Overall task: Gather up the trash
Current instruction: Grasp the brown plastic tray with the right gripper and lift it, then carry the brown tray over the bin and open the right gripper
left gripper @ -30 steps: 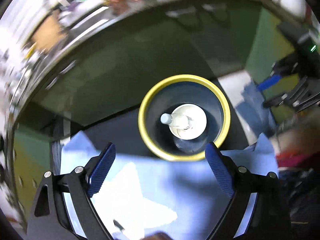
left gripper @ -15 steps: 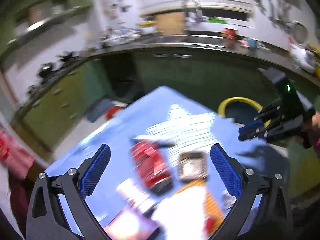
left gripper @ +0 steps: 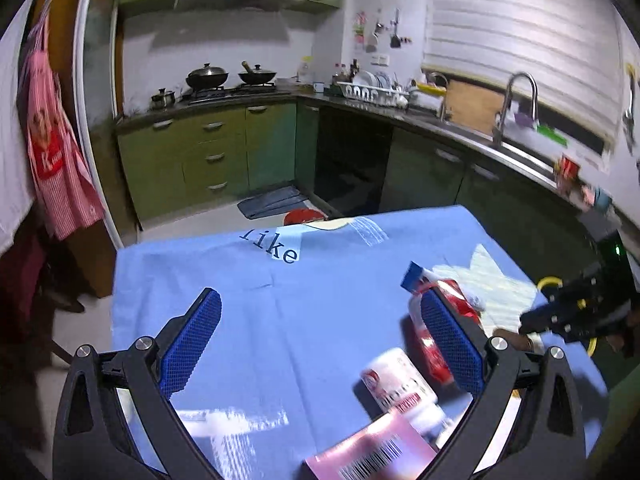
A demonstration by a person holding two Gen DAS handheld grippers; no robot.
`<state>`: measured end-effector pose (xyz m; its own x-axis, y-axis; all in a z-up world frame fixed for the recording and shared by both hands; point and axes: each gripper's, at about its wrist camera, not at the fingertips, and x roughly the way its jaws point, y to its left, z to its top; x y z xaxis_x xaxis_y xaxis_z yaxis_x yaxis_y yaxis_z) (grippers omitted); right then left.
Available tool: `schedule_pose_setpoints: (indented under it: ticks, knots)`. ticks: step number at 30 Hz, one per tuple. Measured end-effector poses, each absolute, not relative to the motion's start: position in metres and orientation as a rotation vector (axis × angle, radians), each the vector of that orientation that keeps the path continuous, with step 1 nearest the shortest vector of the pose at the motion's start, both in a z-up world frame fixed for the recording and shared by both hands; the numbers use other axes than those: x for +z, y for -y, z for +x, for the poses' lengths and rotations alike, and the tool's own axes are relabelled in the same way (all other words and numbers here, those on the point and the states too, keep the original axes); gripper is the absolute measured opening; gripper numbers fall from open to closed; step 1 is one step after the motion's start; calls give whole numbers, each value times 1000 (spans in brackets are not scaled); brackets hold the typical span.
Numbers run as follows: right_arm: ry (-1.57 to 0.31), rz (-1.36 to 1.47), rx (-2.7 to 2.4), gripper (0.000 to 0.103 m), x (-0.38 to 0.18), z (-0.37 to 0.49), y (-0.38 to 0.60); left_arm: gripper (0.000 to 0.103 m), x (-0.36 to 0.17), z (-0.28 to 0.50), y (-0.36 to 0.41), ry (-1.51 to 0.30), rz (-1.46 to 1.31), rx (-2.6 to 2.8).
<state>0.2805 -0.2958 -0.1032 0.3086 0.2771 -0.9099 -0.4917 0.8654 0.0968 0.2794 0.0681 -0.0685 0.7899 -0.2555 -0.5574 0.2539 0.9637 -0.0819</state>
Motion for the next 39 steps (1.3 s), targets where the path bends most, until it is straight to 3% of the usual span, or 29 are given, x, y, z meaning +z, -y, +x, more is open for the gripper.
schedule_pose_setpoints:
  ticks: [13,15,22,31,39]
  knots:
    - [-1230,-239,484,17,-134,289,287,98,-84,289,-93,-583,-74,-226]
    - [-1230,-227,475,5,-136,289,288,98,-85,287,-96,-584,-84,-220]
    - [-1190,-127,421,4,-117,272,313,98,-89,287,-93,-602,-85,-228]
    - [-1079,143,81,4,-73,208,463,98,-90,284,-78,-607,-43,-245]
    - [-1133,288,-218,4,-111,178,571,98,-90,281,-74,-602,-43,-247]
